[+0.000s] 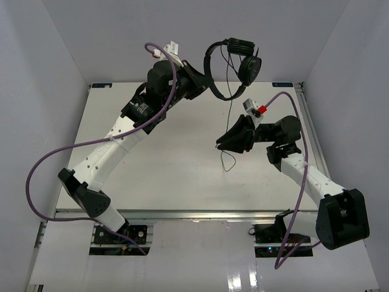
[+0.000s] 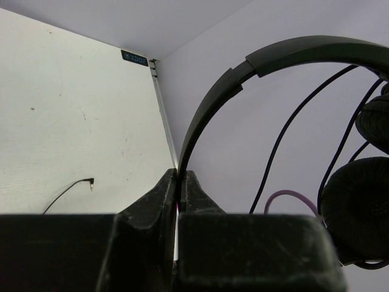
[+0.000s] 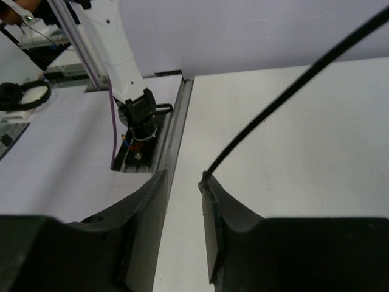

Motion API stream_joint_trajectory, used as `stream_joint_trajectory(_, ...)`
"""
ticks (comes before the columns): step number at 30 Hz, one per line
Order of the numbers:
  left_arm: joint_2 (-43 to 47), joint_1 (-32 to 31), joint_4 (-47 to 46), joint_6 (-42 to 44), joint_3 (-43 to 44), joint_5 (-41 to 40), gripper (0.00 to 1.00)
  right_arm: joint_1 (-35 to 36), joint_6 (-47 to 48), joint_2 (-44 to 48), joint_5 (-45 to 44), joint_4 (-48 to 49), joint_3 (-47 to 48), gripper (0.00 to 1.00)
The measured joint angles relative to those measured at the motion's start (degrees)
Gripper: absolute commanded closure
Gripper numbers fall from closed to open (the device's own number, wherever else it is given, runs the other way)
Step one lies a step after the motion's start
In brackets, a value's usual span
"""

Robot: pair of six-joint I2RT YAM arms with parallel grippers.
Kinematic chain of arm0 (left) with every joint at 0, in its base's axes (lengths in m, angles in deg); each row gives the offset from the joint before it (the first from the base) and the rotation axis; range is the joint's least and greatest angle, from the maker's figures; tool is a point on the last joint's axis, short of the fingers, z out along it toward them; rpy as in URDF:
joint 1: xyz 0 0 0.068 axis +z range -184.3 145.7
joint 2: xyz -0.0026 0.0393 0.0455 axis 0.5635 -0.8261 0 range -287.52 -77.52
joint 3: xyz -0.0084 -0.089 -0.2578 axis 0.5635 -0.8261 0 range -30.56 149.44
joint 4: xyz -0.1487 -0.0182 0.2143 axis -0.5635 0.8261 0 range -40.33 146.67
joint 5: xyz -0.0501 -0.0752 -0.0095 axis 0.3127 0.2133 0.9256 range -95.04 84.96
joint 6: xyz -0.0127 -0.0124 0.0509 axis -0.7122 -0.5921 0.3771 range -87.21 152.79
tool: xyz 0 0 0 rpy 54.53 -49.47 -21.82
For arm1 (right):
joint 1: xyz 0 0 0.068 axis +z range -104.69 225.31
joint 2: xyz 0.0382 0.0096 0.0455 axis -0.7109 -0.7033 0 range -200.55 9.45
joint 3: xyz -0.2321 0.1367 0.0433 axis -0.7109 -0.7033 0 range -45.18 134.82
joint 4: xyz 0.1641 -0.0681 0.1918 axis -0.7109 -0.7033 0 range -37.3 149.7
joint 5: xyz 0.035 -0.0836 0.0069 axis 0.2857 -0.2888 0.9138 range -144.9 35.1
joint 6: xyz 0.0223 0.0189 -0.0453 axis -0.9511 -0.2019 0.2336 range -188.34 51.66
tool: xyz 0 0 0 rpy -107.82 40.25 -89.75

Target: Wrap the headphones

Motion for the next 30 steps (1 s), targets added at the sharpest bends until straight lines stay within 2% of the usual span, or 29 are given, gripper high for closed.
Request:
stream_joint_trajectory(5, 0.2, 0.0, -0.37, -0.39, 0.54, 0.07, 1.0, 0.93, -10.92, -3.57, 0.22, 13.27, 0.07, 0.55)
stream_joint_trajectory(11, 0.18, 0.0, -0.27, -0.59, 1.41, 0.22, 1.0, 1.71, -17.95, -5.1, 0.18, 18.42, 0.07, 0.5)
stream_joint_trajectory(19, 0.18, 0.0, -1.13, -0.57, 2.68, 0.32, 1.0, 3.3, -17.61, -4.32, 0.05, 20.21, -2.89, 0.47)
stream_joint_trajectory(30, 0.18, 0.0, -1.12, -0.35, 2.89, 0.44, 1.0, 5.21, -10.92, -1.14, 0.13, 20.29, -6.62, 0.48)
